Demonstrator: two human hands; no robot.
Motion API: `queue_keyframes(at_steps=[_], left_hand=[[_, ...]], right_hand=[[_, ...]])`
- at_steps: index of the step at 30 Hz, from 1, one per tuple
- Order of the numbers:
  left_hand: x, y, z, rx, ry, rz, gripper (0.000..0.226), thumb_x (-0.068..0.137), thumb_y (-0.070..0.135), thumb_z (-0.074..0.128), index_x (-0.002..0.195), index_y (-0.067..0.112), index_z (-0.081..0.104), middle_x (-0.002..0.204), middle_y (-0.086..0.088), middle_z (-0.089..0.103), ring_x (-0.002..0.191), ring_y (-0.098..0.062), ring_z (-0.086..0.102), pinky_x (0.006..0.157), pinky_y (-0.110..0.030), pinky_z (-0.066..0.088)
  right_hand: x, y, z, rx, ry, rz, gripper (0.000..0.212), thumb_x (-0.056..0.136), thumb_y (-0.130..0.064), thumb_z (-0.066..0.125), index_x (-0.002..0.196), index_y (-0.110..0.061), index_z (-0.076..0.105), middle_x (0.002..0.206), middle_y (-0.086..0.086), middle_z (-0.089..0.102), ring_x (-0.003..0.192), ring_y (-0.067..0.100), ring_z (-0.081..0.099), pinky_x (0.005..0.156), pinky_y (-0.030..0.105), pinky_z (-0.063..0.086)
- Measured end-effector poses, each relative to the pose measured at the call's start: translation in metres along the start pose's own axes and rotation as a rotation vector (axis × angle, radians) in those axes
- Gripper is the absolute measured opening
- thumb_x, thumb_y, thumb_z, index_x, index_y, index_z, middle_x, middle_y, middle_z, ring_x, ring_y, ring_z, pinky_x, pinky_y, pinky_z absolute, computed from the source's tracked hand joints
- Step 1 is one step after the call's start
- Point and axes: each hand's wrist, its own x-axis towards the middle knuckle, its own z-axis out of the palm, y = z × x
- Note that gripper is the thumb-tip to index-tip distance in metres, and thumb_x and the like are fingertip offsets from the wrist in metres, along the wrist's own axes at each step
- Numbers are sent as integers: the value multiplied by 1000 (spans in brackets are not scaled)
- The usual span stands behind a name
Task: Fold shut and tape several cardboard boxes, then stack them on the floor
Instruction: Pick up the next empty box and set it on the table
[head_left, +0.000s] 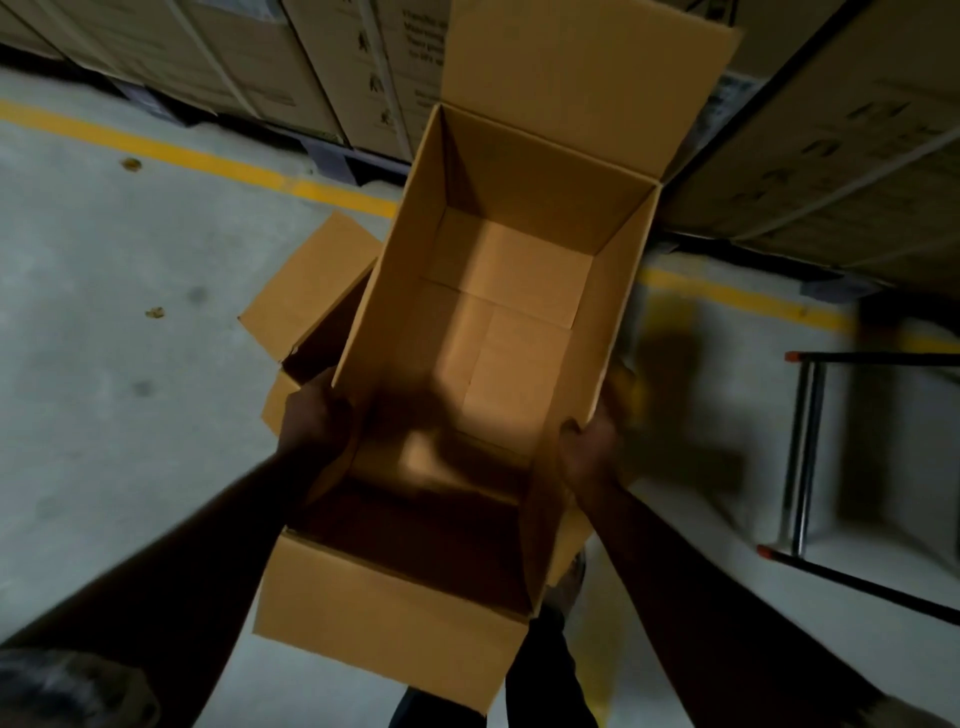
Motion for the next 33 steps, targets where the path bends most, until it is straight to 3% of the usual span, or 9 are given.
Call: queue_keyframes(at_steps=[5, 8, 9, 13, 15, 20, 26, 30, 33], left_hand=[[-39, 14, 4, -32, 27, 0, 44, 100, 16, 58, 144, 12, 54, 123, -15, 68, 102, -35, 66, 90, -46, 55], [-72, 29, 2, -62, 41, 6, 38, 100, 25, 62, 137, 16, 59, 106, -2, 69, 74, -9, 62, 60, -19, 48], [-81, 34, 2, -66, 54, 20, 38, 100, 26, 63, 136, 16, 59, 104, -1, 68, 72, -6, 60, 57, -16, 43], [-126, 64, -10, -7, 69, 43, 43, 98, 5, 57, 141, 6, 55, 122, -22, 67, 103, -40, 64, 83, -41, 48], [-152, 82, -17, -4, 94, 37, 46, 96, -2, 54, 141, 4, 54, 126, -24, 65, 111, -44, 62, 92, -45, 48], [-223, 118, -30, -10, 132, 46, 42, 96, -5, 52, 137, 0, 56, 124, -27, 65, 109, -44, 62, 85, -42, 46], [-289, 136, -52, 66, 125, 92, 43, 95, -1, 53, 138, 3, 56, 119, -25, 68, 101, -44, 65, 78, -42, 50], [-330, 142, -64, 138, 168, 166, 49, 90, -2, 56, 138, 3, 56, 120, -28, 66, 103, -48, 64, 85, -48, 52], [-366, 153, -71, 162, 191, 192, 36, 93, 0, 54, 128, -3, 60, 118, -31, 65, 106, -48, 62, 84, -46, 48]], right_hand=[[-13, 7, -34, -44, -25, 40, 55, 97, -5, 56, 150, -10, 44, 142, 19, 57, 130, 39, 54, 107, 42, 43], [-26, 11, -60, -56, -23, 22, 54, 95, -6, 57, 148, -11, 46, 141, 18, 58, 127, 39, 56, 106, 44, 45], [-30, 12, -70, -61, -18, 15, 54, 95, -7, 57, 147, -13, 48, 140, 18, 59, 126, 39, 57, 105, 44, 47], [-53, 8, -116, -70, -17, -26, 48, 93, -7, 57, 140, -11, 53, 136, 19, 62, 122, 40, 60, 100, 45, 51], [-68, 4, -143, -58, -17, -48, 47, 93, -7, 57, 139, -11, 53, 135, 18, 63, 121, 40, 60, 100, 43, 51], [-107, -6, -211, -53, -19, -55, 41, 95, -4, 54, 136, -9, 55, 134, 19, 62, 121, 38, 59, 94, 36, 49], [-158, -13, -275, -23, -29, -46, 41, 95, -6, 55, 135, -11, 57, 136, 18, 61, 123, 38, 59, 98, 41, 51], [-197, -11, -316, -4, -25, -69, 37, 98, -10, 56, 135, -8, 56, 136, 17, 60, 124, 37, 58, 96, 39, 50], [-226, -7, -345, 15, -17, -89, 34, 99, -13, 57, 133, -8, 57, 136, 16, 60, 124, 35, 58, 97, 41, 51]])
